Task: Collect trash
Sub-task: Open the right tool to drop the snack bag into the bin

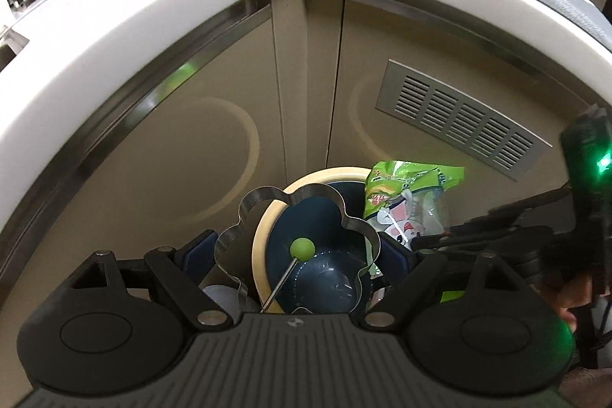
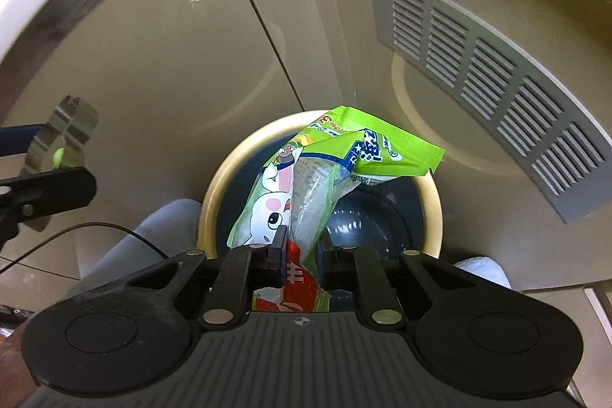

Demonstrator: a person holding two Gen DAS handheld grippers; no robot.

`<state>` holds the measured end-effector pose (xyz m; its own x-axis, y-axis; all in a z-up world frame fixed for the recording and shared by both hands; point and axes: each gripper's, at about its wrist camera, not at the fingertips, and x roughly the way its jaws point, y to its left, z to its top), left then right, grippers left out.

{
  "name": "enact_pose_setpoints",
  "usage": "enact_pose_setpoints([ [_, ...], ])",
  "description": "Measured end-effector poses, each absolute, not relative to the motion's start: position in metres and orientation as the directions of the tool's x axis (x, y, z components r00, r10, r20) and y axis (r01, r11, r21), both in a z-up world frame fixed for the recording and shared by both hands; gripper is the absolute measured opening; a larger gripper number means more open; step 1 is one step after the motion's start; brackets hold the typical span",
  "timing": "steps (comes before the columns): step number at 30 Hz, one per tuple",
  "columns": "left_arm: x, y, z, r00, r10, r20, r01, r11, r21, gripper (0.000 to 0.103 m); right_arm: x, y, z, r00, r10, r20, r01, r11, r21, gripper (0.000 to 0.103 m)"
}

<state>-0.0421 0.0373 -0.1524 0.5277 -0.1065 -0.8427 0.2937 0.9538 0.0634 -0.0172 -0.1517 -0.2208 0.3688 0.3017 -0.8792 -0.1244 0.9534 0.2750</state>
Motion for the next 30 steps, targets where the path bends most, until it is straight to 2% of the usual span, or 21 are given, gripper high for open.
enact_pose_setpoints([
  [5,-0.036,0.040,-0.154,0.526,-0.099,-0.845,0.278,0.959,0.061,0.090,0.003,-0.143,-0.241,0.316,0.300,-0.900,-0.096,0.954,0.284,0.019],
  [6,-0.036,0.041,-0.154,0.527,-0.096,-0.844,0.274,0.960,0.062,0.090,0.006,-0.143,-0.244,0.316,0.299,-0.900,-0.089,0.954,0.286,0.025],
  [7,-0.036,0.043,-0.155,0.528,-0.092,-0.844,0.270,0.961,0.064,0.090,0.011,-0.143,-0.247,0.313,0.298,-0.902,-0.088,0.954,0.285,0.036],
  [8,-0.037,0.043,-0.155,0.528,-0.087,-0.844,0.265,0.962,0.067,0.090,0.012,-0.142,-0.251,0.309,0.282,-0.908,-0.083,0.959,0.270,0.068],
  [9,-0.038,0.045,-0.155,0.528,-0.084,-0.845,0.261,0.963,0.068,0.090,0.015,-0.142,-0.255,0.306,0.241,-0.921,-0.067,0.971,0.232,0.089],
  [12,-0.038,0.047,-0.155,0.524,-0.080,-0.848,0.255,0.965,0.066,0.090,0.016,-0.147,-0.262,0.300,0.172,-0.938,-0.013,0.984,0.176,0.091],
  [16,-0.033,0.042,-0.160,0.515,-0.082,-0.853,0.262,0.963,0.066,0.090,0.012,-0.166,-0.263,0.270,0.195,-0.943,0.068,0.973,0.220,0.091],
  [21,-0.032,0.038,-0.161,0.513,-0.091,-0.853,0.279,0.958,0.066,0.090,0.008,-0.176,-0.250,0.281,0.246,-0.928,0.073,0.958,0.276,0.092],
  [26,-0.035,0.043,-0.158,0.524,-0.093,-0.847,0.277,0.959,0.067,0.090,0.000,-0.175,-0.207,0.337,0.297,-0.893,0.022,0.946,0.323,0.092],
  [30,-0.039,0.043,-0.160,0.516,-0.093,-0.851,0.278,0.958,0.064,0.090,-0.026,-0.185,-0.159,0.475,0.287,-0.832,-0.015,0.948,0.319,0.092],
])
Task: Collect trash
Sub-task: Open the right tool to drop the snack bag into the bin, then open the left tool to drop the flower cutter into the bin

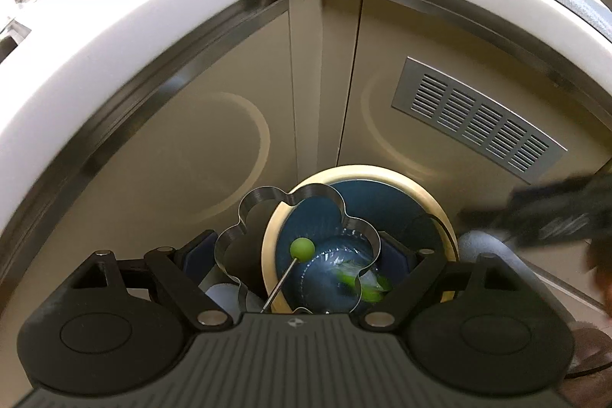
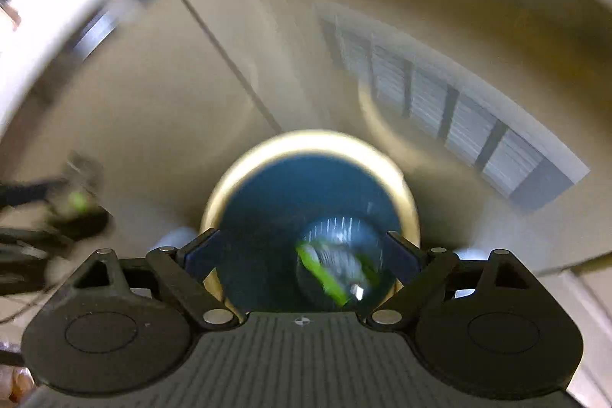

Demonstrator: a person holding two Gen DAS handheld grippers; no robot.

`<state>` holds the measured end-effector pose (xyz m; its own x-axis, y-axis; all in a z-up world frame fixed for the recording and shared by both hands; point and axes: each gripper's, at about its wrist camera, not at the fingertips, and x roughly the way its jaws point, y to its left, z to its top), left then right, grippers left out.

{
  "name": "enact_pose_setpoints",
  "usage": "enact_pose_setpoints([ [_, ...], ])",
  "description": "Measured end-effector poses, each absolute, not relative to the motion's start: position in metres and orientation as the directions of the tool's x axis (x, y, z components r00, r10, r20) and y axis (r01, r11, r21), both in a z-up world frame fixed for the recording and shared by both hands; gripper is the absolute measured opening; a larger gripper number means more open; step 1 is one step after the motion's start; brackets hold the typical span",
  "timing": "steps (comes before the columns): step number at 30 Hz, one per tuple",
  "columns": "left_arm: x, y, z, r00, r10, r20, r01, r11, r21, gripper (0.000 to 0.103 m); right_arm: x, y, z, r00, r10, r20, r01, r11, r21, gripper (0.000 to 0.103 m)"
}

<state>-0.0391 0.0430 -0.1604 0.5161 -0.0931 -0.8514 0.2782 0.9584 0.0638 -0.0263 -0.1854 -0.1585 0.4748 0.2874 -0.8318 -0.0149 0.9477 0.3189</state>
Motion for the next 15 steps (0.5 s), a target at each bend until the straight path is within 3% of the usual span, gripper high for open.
enact_pose_setpoints([
  [3,-0.035,0.038,-0.170,0.489,-0.120,-0.864,0.306,0.951,0.041,0.090,-0.038,-0.203,-0.131,0.553,0.259,-0.792,-0.021,0.954,0.298,0.094],
  [8,-0.021,0.020,-0.205,0.413,-0.164,-0.896,0.378,0.926,0.005,0.090,-0.052,-0.225,-0.124,0.564,0.192,-0.803,0.036,0.966,0.256,0.094],
  [15,0.026,-0.014,-0.305,0.222,-0.146,-0.964,0.428,0.903,-0.039,0.090,-0.067,-0.233,-0.141,0.515,0.173,-0.840,0.104,0.959,0.262,0.094],
])
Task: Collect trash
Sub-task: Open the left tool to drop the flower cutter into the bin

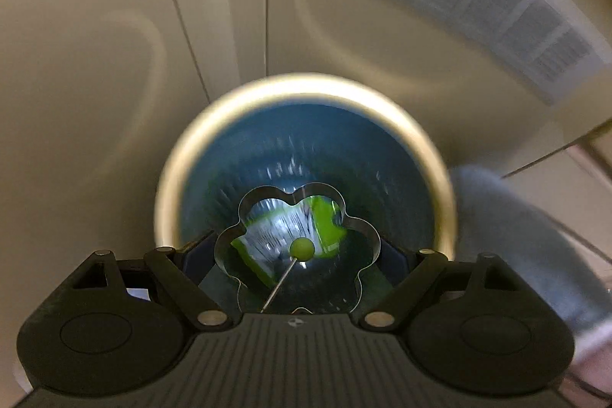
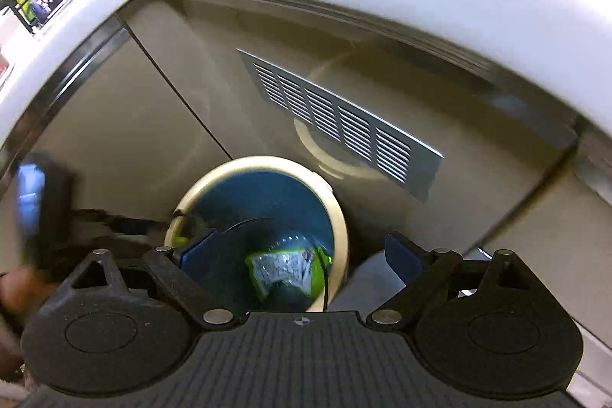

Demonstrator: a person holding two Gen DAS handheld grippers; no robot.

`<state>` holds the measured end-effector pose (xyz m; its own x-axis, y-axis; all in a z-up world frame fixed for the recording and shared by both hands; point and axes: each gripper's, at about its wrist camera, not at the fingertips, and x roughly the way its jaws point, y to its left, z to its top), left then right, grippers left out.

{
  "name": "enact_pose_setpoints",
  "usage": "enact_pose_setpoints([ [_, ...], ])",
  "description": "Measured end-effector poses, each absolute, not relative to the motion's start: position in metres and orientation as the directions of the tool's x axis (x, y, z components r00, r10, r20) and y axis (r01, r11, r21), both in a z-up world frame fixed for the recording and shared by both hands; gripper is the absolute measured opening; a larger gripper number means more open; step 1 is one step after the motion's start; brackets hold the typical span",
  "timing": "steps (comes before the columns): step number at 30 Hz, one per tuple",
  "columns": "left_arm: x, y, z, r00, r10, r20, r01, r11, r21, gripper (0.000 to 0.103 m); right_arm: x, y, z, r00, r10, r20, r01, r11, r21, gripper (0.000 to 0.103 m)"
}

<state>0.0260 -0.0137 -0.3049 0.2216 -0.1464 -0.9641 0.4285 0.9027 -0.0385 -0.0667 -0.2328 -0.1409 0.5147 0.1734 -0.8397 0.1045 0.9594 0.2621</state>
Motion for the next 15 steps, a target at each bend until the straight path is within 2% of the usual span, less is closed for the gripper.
enact_pose_setpoints([
  [6,0.064,-0.031,-0.368,0.069,-0.111,-0.991,0.387,0.919,-0.076,0.091,-0.068,-0.233,-0.140,0.510,0.148,-0.847,0.110,0.966,0.235,0.094],
  [7,0.066,-0.032,-0.371,0.059,-0.107,-0.992,0.386,0.919,-0.076,0.092,-0.068,-0.236,-0.142,0.509,0.144,-0.849,0.112,0.966,0.231,0.094],
  [9,0.069,-0.032,-0.370,0.067,-0.108,-0.992,0.390,0.918,-0.073,0.103,-0.071,-0.242,-0.146,0.503,0.142,-0.852,0.116,0.966,0.230,0.094],
  [15,0.067,-0.020,-0.350,0.116,-0.113,-0.987,0.395,0.917,-0.058,0.103,-0.072,-0.238,-0.161,0.494,0.156,-0.855,0.129,0.960,0.250,0.094],
])
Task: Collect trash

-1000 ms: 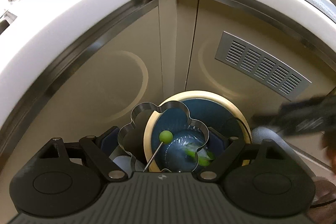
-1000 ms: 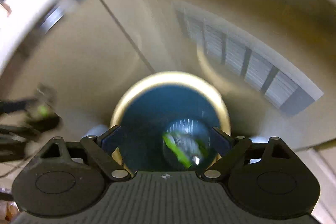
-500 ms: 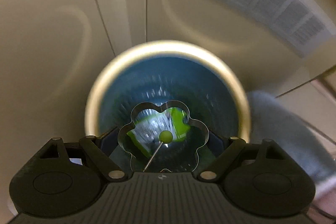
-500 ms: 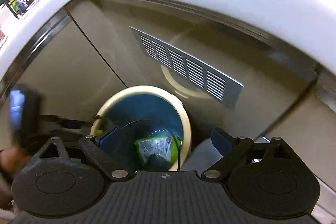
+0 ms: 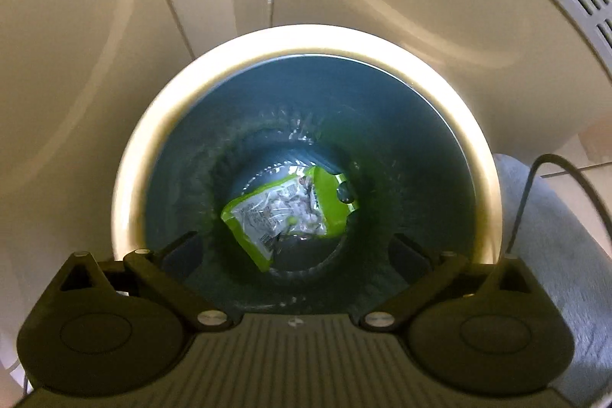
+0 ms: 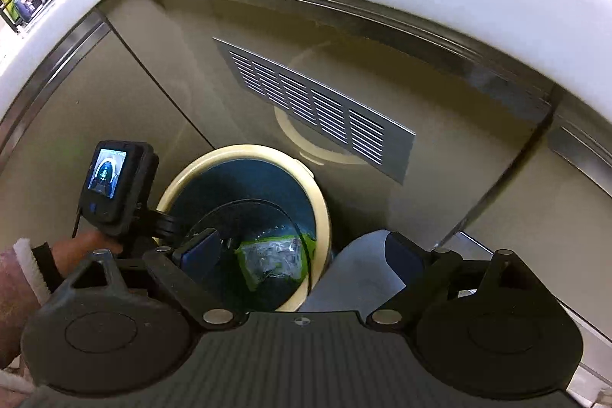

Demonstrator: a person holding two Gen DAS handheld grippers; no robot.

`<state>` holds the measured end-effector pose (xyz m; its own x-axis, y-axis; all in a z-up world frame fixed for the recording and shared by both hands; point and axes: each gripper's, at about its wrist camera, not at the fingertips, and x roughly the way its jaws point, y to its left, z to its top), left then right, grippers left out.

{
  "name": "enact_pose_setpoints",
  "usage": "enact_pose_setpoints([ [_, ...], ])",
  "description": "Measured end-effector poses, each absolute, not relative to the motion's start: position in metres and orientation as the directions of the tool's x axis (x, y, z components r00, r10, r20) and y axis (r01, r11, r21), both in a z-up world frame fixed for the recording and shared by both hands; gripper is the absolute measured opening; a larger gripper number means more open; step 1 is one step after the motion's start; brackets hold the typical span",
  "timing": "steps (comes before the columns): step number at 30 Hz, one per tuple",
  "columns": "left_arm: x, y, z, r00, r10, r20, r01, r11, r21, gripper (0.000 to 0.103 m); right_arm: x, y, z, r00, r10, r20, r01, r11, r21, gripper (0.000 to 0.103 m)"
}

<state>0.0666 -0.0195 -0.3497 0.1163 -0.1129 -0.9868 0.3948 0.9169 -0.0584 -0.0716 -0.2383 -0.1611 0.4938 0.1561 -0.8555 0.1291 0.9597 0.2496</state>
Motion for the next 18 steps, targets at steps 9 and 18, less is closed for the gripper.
enact_pose_setpoints([
  [9,0.019,0.033,-0.233,0.397,-0.198,-0.896,0.372,0.927,-0.040,0.103,-0.080,-0.237,-0.112,0.613,0.168,-0.772,0.000,0.977,0.213,0.094],
  [18,-0.066,0.064,-0.109,0.630,-0.226,-0.743,0.286,0.957,-0.049,0.103,-0.111,-0.229,-0.064,0.702,0.282,-0.654,-0.073,0.942,0.327,0.095],
])
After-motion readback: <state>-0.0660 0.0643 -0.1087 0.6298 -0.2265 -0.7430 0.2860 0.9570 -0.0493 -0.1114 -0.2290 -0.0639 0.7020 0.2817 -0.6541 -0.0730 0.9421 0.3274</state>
